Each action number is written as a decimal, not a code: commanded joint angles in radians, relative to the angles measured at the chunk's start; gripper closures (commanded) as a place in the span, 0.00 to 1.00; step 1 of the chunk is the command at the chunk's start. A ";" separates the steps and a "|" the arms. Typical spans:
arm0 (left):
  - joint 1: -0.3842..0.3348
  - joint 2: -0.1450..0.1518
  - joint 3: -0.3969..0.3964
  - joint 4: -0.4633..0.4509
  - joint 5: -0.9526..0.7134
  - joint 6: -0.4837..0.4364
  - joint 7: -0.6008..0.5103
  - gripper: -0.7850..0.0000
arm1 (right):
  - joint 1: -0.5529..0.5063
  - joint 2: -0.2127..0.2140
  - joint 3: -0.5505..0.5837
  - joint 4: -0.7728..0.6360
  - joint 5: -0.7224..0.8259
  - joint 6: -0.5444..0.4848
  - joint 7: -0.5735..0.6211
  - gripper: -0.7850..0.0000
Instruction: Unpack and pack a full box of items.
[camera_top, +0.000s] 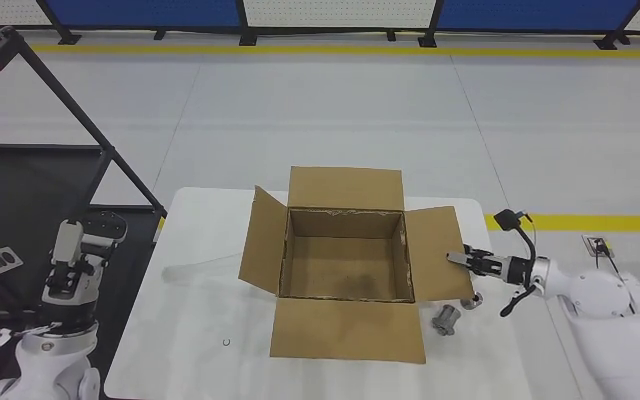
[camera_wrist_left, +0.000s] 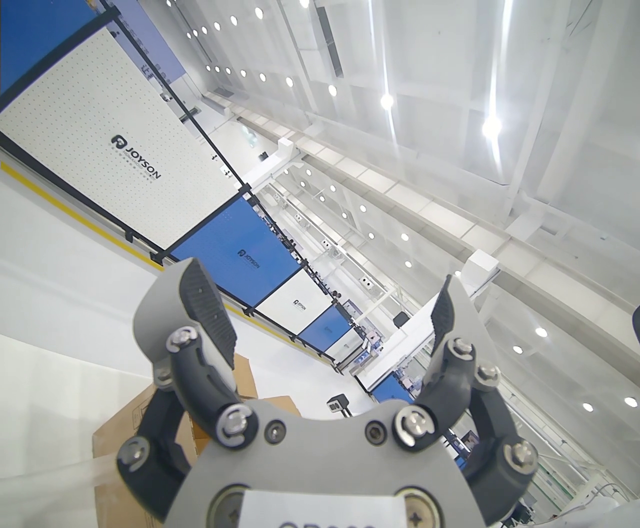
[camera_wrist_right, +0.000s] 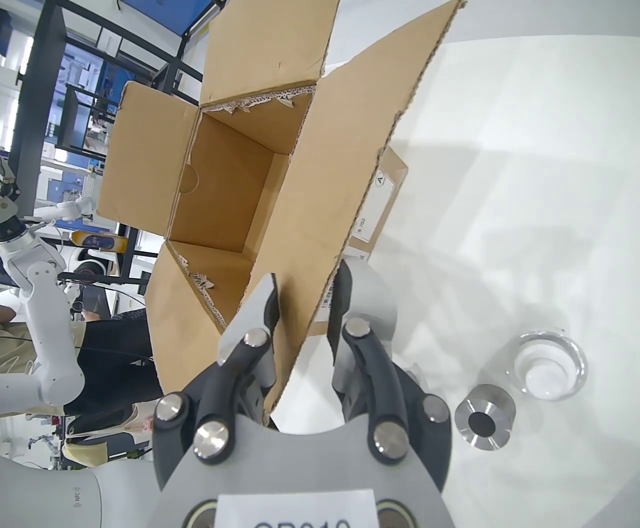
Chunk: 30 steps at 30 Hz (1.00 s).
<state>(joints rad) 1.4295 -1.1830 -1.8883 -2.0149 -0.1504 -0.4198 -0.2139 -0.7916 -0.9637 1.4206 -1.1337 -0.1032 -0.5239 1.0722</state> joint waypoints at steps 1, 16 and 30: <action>-0.001 0.000 -0.001 0.001 0.000 -0.002 0.000 0.00 | 0.005 0.000 -0.011 0.002 0.000 0.003 -0.003 0.91; 0.000 -0.001 -0.006 0.005 -0.006 -0.008 0.003 0.00 | 0.008 0.004 -0.054 -0.017 0.004 0.013 -0.027 0.99; 0.004 -0.001 -0.010 0.009 -0.016 -0.014 -0.011 0.00 | -0.083 0.022 -0.035 -0.156 -0.015 0.058 -0.068 0.95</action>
<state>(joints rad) 1.4322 -1.1836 -1.8974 -2.0063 -0.1658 -0.4325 -0.2234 -0.8667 -0.9429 1.3847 -1.2756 -0.1145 -0.4703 1.0071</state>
